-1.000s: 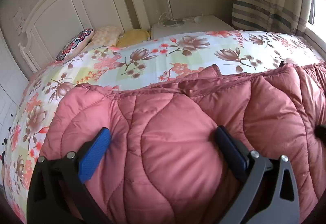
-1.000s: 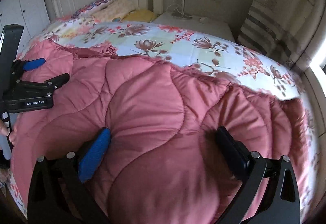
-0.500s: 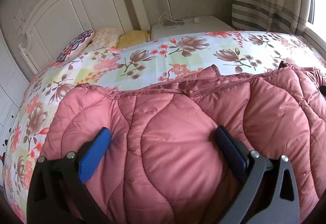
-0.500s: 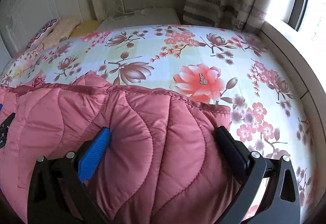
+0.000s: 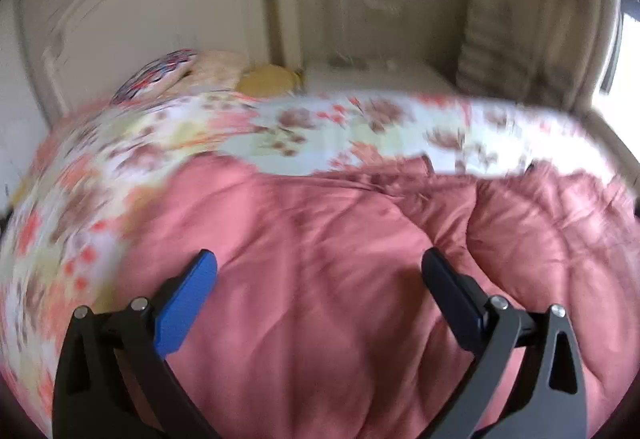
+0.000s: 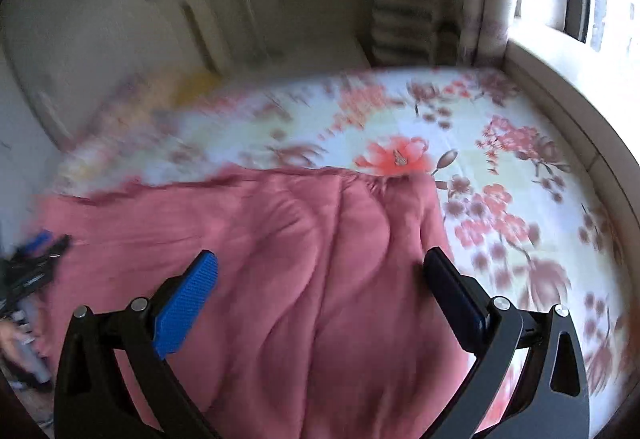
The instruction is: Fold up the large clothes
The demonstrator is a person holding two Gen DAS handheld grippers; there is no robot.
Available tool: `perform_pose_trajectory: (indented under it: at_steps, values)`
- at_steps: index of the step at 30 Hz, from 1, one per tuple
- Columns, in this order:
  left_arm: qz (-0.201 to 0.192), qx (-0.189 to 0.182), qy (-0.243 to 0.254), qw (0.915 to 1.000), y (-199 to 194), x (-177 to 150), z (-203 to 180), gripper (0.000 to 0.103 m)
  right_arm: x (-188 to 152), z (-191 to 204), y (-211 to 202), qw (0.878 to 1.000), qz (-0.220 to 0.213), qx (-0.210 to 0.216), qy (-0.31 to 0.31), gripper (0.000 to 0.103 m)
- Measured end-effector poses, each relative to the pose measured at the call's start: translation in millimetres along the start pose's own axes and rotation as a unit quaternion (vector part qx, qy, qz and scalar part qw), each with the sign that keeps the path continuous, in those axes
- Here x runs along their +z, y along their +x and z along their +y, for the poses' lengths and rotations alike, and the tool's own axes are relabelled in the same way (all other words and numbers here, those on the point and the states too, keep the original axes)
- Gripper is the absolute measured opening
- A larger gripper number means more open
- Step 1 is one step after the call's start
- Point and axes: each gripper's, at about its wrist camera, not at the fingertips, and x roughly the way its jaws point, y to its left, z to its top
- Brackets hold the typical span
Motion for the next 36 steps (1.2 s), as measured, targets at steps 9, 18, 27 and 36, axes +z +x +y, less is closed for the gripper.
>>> perform_pose_trajectory:
  at_steps: [9,18,27,36]
  values:
    - [0.019,-0.061,-0.109,0.992,-81.9,-86.7,87.1,0.101,-131.4,-37.8,-103.8,0.996,-0.013,0.057,0.069,0.099]
    - [0.053,-0.094,-0.175,0.9786,-82.8,-149.6,94.5,0.101,-185.7,-21.6,-94.2,0.981,0.033,0.156,0.109,0.099]
    - [0.046,-0.115,-0.223,0.9669,-37.7,-109.1,83.0,0.1,-149.3,-16.6,-50.0,0.973,-0.004,0.152,0.172,0.098]
    - [0.005,-0.123,-0.204,0.9713,-57.9,-117.4,71.6,0.037,-155.1,-37.0,-52.6,0.958,-0.067,0.166,0.225,0.031]
